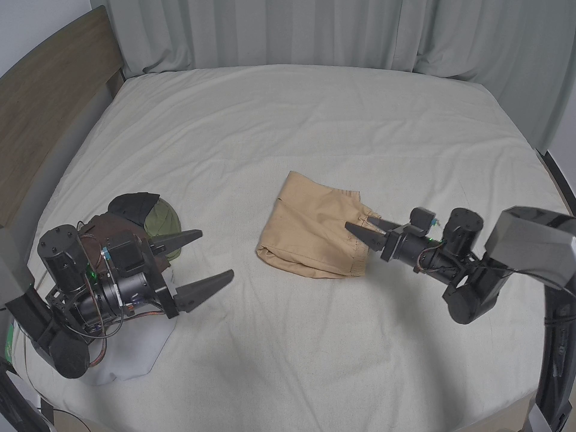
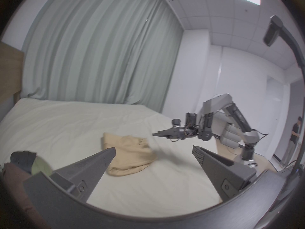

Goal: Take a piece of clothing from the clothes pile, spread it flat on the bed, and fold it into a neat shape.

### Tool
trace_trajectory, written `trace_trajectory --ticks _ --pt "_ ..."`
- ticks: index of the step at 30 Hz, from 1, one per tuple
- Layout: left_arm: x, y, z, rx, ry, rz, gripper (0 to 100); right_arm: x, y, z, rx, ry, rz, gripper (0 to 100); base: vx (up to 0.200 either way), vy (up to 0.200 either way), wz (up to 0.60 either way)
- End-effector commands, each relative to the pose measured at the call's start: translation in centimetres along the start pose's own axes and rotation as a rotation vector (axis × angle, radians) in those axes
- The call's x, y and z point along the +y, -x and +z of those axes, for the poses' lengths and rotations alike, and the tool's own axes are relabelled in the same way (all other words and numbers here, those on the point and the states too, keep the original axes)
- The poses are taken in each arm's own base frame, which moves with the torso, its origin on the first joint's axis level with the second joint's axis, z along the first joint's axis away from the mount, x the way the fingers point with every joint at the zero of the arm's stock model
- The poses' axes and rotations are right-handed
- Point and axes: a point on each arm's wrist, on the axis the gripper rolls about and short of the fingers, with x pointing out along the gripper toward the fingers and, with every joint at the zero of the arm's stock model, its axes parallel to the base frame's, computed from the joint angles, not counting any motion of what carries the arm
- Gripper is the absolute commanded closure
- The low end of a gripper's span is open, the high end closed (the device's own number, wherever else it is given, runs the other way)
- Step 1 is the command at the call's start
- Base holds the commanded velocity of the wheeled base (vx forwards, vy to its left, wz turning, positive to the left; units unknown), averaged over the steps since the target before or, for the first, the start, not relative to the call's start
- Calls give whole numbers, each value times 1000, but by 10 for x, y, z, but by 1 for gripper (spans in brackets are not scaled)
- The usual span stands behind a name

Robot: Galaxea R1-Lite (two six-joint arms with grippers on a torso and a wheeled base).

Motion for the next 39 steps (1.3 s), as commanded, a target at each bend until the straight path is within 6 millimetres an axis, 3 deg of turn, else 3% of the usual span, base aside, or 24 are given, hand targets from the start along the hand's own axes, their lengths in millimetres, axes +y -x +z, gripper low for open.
trace_trajectory --ticks 1,2,3,4,5,6,7,9,13,17,19,21,26,28,35,39 --pt "-99 16 55 -182 -105 -304 0 64 79 80 -152 418 -142 0 0 0 0" --pt "-115 24 60 -209 -108 -338 0 89 101 91 -188 416 -148 0 0 0 0" --pt "-118 26 61 -215 -107 -343 0 95 107 93 -196 411 -148 0 0 0 0" --pt "-132 38 63 -238 -99 -343 0 119 132 102 -239 404 -132 0 0 0 0" --pt "-140 49 61 -241 -88 -329 0 130 147 104 -255 412 -128 0 0 0 0" --pt "-141 51 60 -243 -85 -326 0 131 149 104 -257 412 -128 0 0 0 0" --pt "-149 75 55 -250 -69 -292 0 148 176 105 -289 428 -128 0 0 0 0" --pt "-151 97 61 -304 -65 -240 0 171 210 104 -343 455 -115 0 0 0 0" --pt "-150 134 72 -387 -28 -83 0 193 257 92 -405 497 -150 0 0 0 0" --pt "-145 160 61 -342 -48 131 0 212 294 81 -452 545 -190 0 0 0 0" --pt "-147 166 59 -337 -53 168 0 217 300 77 -450 547 -193 0 0 0 0" --pt "-153 184 50 -303 -52 270 0 230 325 57 -432 541 -205 0 0 0 0" --pt "-166 204 35 -290 -61 359 0 237 349 24 -376 553 -268 0 0 0 0" --pt "-175 215 19 -259 -57 381 0 241 360 5 -359 560 -329 0 0 0 0" --pt "-182 221 -6 -216 -48 439 0 232 361 -23 -232 501 -359 0 0 0 0" --pt "-180 220 -10 -182 -27 534 0 219 362 -39 -91 455 -581 0 0 0 0"
